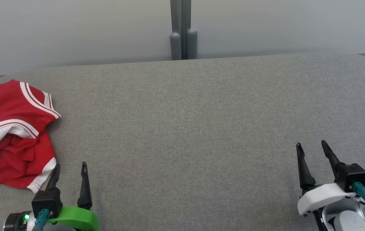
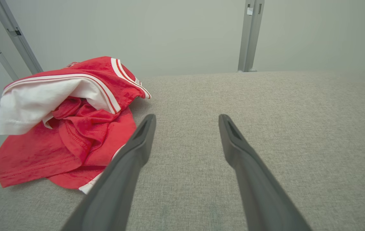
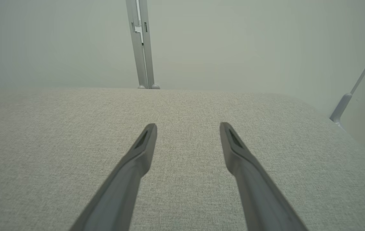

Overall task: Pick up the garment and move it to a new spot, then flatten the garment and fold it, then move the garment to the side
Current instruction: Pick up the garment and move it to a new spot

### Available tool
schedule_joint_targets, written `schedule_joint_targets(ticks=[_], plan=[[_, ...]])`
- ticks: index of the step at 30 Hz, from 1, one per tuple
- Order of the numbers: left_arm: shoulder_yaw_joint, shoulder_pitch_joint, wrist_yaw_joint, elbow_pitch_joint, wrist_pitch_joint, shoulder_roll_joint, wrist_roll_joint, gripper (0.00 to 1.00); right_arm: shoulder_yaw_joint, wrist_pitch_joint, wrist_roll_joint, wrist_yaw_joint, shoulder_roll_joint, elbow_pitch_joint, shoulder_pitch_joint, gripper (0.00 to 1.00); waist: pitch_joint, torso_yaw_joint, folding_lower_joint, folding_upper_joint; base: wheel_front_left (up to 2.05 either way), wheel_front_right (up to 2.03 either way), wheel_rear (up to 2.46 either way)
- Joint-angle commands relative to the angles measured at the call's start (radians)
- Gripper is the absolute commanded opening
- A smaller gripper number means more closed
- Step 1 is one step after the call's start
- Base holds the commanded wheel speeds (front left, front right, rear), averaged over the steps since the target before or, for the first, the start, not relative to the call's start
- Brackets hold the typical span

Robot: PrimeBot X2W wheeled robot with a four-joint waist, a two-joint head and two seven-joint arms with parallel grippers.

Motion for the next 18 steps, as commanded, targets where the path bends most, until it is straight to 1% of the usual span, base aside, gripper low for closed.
schedule_joint_targets(ticks=[1, 6, 10, 12, 15, 17, 18], plan=[[0.005, 0.009, -0.004, 0.001, -0.004, 0.001, 0.001, 1.00, -0.008, -0.004, -0.008, 0.000, -0.001, 0.000, 0.011, 1.00, 0.000, 0.001, 0.0000, 0.0000, 0.00, 0.00, 0.00], [0.005, 0.008, -0.007, -0.005, -0.004, -0.001, -0.003, 1.00, -0.010, -0.004, -0.012, 0.000, 0.000, -0.002, 0.016, 1.00, 0.005, 0.010, 0.0000, 0.0000, 0.00, 0.00, 0.00], [0.021, 0.003, 0.004, -0.002, -0.003, -0.001, -0.018, 1.00, -0.008, -0.003, -0.007, 0.000, 0.001, -0.003, 0.019, 1.00, 0.012, 0.045, 0.0000, 0.0000, 0.00, 0.00, 0.00], [0.021, 0.005, 0.002, 0.000, -0.003, -0.002, -0.027, 1.00, -0.011, -0.003, -0.006, 0.000, 0.001, -0.010, 0.024, 1.00, 0.017, 0.083, 0.0000, 0.0000, 0.00, 0.00, 0.00], [0.035, 0.012, -0.001, 0.009, -0.003, -0.003, -0.032, 1.00, 0.020, -0.003, -0.001, 0.000, 0.003, 0.000, 0.013, 1.00, 0.030, 0.152, 0.0000, 0.0000, 0.00, 0.00, 0.00], [0.042, 0.014, -0.003, 0.017, -0.003, -0.003, -0.035, 1.00, 0.046, -0.003, 0.004, 0.000, 0.003, 0.006, 0.003, 1.00, 0.037, 0.210, 0.0000, 0.0000, 0.00, 0.00, 0.00], [0.049, 0.014, -0.003, 0.020, -0.003, -0.003, -0.040, 1.00, 0.074, -0.003, 0.010, 0.000, 0.001, 0.011, -0.008, 1.00, 0.043, 0.271, 0.0000, 0.0000, 0.00, 0.00, 0.00]])
